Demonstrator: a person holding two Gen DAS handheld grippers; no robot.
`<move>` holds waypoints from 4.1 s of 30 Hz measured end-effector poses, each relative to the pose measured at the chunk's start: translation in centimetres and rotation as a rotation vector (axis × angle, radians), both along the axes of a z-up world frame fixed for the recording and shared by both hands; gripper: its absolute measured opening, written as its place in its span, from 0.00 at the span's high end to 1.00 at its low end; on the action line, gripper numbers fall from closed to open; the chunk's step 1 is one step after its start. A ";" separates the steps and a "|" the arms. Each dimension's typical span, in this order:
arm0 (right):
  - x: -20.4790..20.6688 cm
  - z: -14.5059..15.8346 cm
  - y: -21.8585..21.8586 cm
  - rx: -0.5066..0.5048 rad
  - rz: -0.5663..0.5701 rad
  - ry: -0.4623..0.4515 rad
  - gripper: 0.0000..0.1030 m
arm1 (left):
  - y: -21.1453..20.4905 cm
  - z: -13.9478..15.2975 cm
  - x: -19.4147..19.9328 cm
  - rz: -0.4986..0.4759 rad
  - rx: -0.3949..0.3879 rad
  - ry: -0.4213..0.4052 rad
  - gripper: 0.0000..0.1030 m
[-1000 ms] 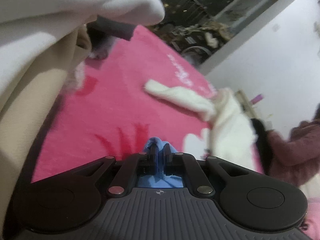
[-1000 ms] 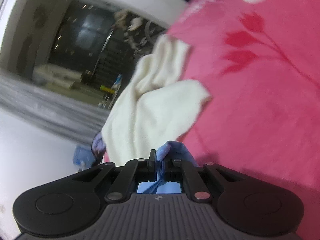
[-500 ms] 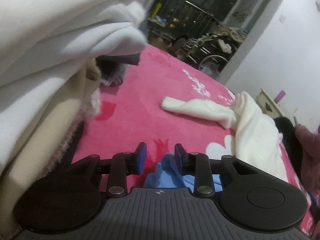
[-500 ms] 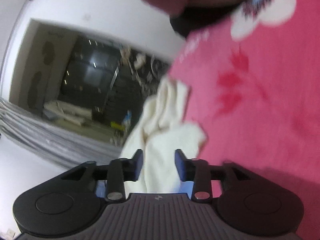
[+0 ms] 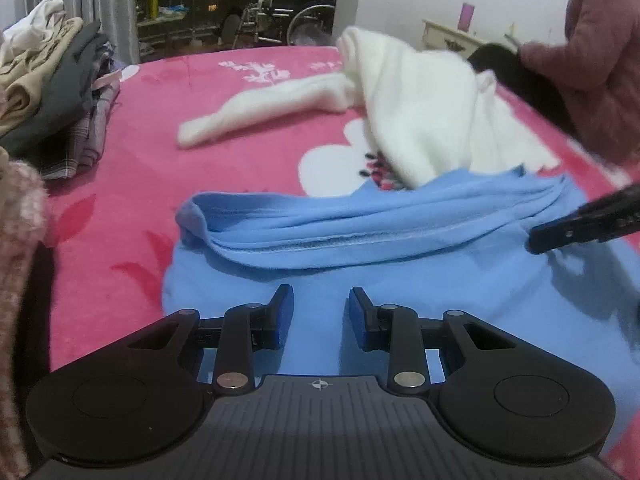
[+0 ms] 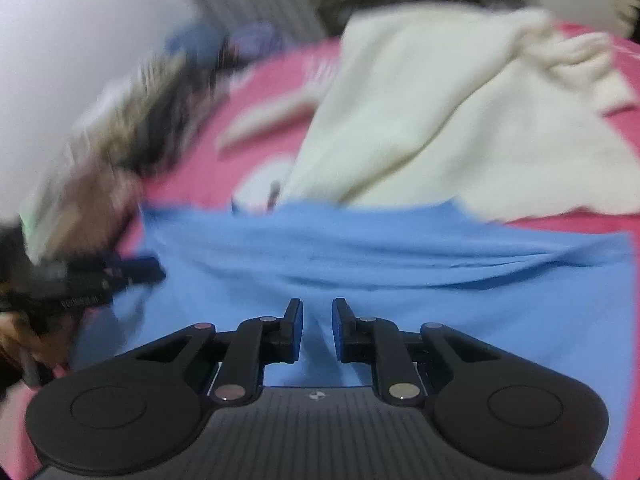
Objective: Fold clothes
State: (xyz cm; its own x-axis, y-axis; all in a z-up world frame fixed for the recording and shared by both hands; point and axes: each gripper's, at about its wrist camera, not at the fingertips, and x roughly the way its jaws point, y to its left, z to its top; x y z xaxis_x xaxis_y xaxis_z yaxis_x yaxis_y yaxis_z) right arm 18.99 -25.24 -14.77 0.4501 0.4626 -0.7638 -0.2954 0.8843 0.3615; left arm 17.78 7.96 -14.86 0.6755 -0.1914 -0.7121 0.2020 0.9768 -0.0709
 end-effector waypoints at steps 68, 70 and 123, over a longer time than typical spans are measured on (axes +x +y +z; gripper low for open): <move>-3.7 -0.5 -21.0 0.279 -0.936 -0.105 0.80 | 4.0 -1.3 -0.4 0.245 -0.037 -0.116 0.58; -6.7 2.2 -21.3 0.239 -0.918 -0.145 0.80 | 4.1 -0.8 -0.7 0.267 -0.027 -0.113 0.57; -29.9 1.0 -18.8 0.417 -0.883 0.015 0.68 | 7.5 0.3 -16.0 0.202 -0.243 0.184 0.48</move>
